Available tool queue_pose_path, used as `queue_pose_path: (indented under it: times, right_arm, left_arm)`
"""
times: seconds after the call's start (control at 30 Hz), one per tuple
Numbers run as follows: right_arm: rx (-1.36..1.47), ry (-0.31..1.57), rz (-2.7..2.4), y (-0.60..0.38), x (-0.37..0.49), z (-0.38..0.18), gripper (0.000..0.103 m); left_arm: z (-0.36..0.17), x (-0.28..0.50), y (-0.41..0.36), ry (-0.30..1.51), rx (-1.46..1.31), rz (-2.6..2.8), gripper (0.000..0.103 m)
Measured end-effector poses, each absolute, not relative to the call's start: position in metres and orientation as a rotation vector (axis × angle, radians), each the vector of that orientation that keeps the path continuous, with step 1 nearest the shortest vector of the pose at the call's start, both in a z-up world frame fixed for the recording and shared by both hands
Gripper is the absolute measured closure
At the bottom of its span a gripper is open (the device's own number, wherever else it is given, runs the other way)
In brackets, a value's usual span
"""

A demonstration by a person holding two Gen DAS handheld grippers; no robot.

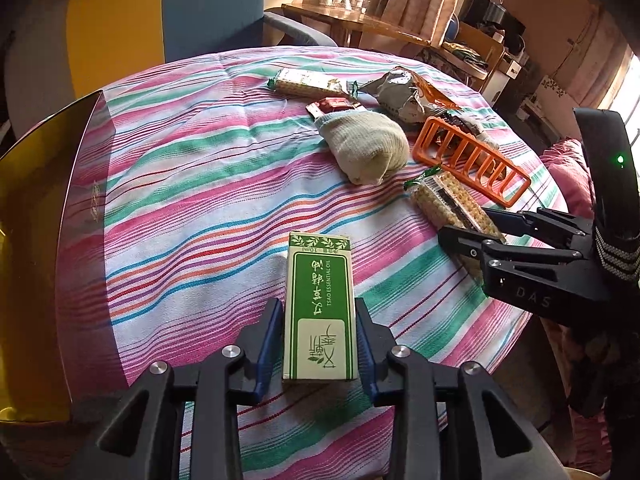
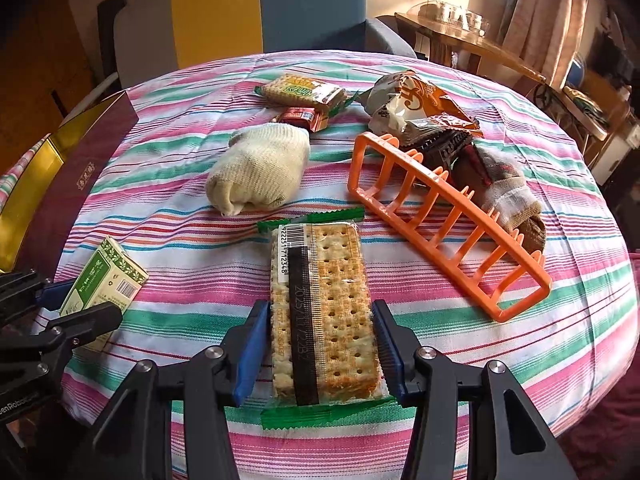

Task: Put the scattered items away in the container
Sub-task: 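Lift and carry the box and cracker packet toward the gold tray with both grippers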

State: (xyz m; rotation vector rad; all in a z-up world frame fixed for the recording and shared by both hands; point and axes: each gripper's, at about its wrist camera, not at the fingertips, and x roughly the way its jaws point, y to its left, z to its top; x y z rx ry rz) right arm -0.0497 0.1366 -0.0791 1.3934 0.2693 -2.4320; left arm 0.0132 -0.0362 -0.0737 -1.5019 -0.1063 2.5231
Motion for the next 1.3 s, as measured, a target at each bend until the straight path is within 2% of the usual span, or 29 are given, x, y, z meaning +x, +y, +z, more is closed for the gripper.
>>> queue_pose_path:
  times: [0.2,0.63,1.0,1.1,1.3]
  right_arm:
    - [1.393,0.283,-2.465,0.133,-0.045,-0.078,0.054]
    - [1.383,0.293,-2.496,0.123,-0.033,-0.077,0.054]
    - [1.396,0.257,-2.508,0.122,-0.03,-0.079,0.048]
    - [1.392,0.264,-2.494,0.121,-0.03,-0.078,0.054]
    - [1.353,0.268,-2.542,0.121,-0.024,-0.075,0.055]
  left_arm:
    - [-0.065,0.018,-0.039,-0.119,-1.449,2.556,0.072]
    - [-0.069,0.019,-0.041,-0.118,-1.47,2.599,0.072]
    - [-0.072,0.02,-0.042,-0.133,-1.462,2.597,0.072]
    - [-0.068,0.021,-0.042,-0.13,-1.448,2.607,0.072]
    - [-0.052,0.025,-0.045,-0.13,-1.391,2.648,0.072]
